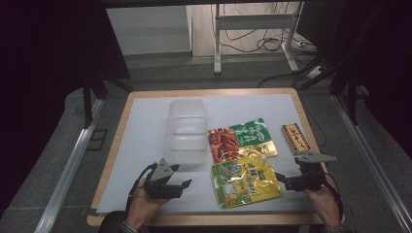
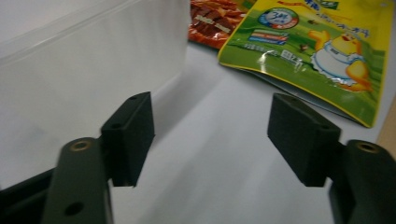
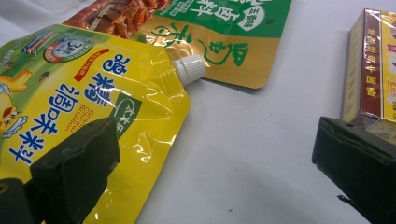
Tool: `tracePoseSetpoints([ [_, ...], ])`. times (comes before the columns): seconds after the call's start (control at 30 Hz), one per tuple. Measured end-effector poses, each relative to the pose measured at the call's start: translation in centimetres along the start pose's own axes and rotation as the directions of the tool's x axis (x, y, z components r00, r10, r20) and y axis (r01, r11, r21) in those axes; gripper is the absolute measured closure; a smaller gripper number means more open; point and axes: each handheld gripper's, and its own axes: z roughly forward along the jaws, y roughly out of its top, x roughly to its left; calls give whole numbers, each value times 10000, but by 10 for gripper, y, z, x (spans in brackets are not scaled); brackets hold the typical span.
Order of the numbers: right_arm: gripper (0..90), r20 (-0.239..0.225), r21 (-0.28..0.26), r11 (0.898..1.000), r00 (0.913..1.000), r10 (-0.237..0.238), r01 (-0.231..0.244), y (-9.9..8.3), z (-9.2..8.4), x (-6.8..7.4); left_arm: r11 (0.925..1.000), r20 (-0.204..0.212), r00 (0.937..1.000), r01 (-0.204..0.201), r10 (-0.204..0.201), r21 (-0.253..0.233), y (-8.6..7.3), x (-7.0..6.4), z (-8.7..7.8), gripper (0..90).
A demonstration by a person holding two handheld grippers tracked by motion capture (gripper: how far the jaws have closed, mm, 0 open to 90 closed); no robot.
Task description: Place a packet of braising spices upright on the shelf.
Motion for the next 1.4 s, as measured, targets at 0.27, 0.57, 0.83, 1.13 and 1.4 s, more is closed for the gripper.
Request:
tracePoseSetpoints([
  [0.27, 12, -17, -12, 10000, 10000, 21, -21, 0, 0, 0, 9995, 446, 9985, -300, 302, -58, 7, -11, 5, 457],
  [0.57, 12, -53, -15, 10000, 10000, 19, -19, 0, 0, 0, 9975, 954, 9931, -656, 677, -252, 14, -22, 14, 692],
  [0.83, 13, -76, 34, 10000, 10000, -3, 3, 0, 1, 1, 9947, 1268, 9867, -1027, 1017, 12, 21, -30, 30, 881],
  [1.13, 16, -239, -14, 10000, 9997, 89, -90, 1, 0, 1, 9905, 1763, 9754, -1367, 1322, 135, 29, -42, 51, 899],
  [1.4, 38, -528, 204, 9997, 9985, 123, -113, 2, 2, 4, 9881, 2041, 9673, -1536, 1506, -14, 33, -51, 70, 899],
])
